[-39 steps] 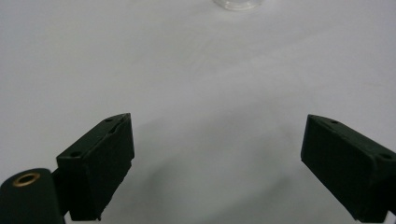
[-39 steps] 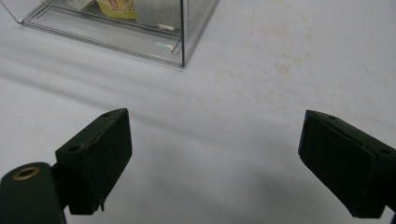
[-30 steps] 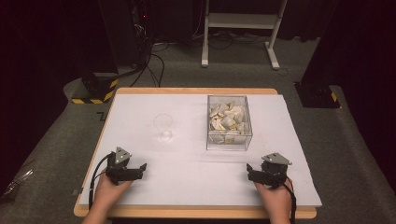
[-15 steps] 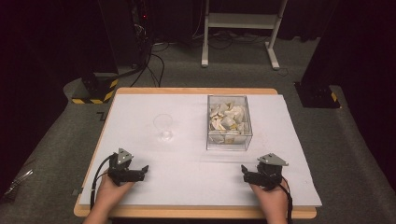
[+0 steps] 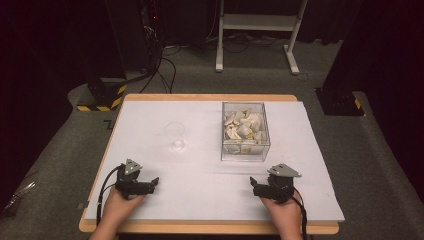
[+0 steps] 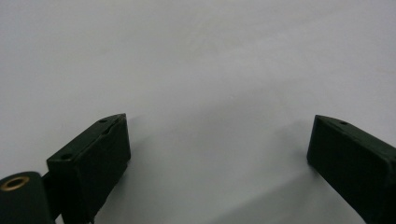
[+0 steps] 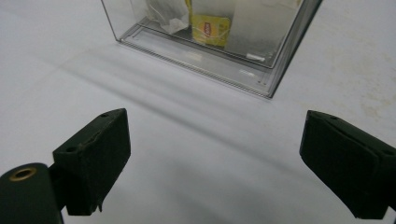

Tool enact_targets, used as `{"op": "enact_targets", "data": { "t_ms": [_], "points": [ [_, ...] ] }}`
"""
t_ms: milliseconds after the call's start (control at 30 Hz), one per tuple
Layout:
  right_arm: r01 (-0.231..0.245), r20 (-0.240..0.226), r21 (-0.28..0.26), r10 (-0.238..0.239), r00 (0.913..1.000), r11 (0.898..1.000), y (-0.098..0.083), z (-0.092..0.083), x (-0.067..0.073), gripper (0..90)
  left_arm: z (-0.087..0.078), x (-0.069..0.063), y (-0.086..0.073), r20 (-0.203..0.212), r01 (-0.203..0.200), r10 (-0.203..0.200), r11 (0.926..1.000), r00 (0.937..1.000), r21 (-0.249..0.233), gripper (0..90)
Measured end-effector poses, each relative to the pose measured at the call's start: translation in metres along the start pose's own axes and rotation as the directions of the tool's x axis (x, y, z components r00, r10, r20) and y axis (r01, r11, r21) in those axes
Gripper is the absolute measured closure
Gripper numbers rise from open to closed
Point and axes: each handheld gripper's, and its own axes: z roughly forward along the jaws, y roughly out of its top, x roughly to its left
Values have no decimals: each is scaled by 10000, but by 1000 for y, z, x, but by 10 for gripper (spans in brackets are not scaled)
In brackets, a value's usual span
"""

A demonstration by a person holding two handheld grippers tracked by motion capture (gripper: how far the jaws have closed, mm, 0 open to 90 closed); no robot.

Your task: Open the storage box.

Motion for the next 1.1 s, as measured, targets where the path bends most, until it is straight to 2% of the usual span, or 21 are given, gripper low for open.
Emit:
{"op": "enact_targets", "data": {
  "t_ms": [100,300,467,633,667,833,933,1100],
  "points": [
    [-165,-322,-139,160,9994,9998,2,-1,4,100,0,0,0,-3,-1,1,10000,10000,-1,63],
    [-201,-396,-372,186,9990,9991,5,-4,8,97,0,0,0,-13,-7,7,10000,10000,-10,63],
    [-324,-690,-470,291,9972,9984,8,-6,7,98,0,0,0,-9,0,0,10000,10000,-9,63],
    [-197,-705,-644,151,9974,9977,10,-7,7,117,0,0,0,-9,0,0,10000,10000,-10,63],
    [-36,-692,-793,-19,9976,9968,11,-7,6,123,0,0,0,-10,-2,2,10000,10000,-9,63],
    [122,-691,-826,-179,9974,9965,14,-6,4,131,0,0,0,-12,2,-2,10000,10000,-14,65],
    [-36,-809,-757,-26,9967,9971,15,-5,2,137,0,0,0,-6,-28,28,10000,10000,13,65],
    [25,-536,-807,-69,9985,9967,18,-6,0,150,0,0,0,-8,-26,26,10000,10000,10,65]
  ]
}}
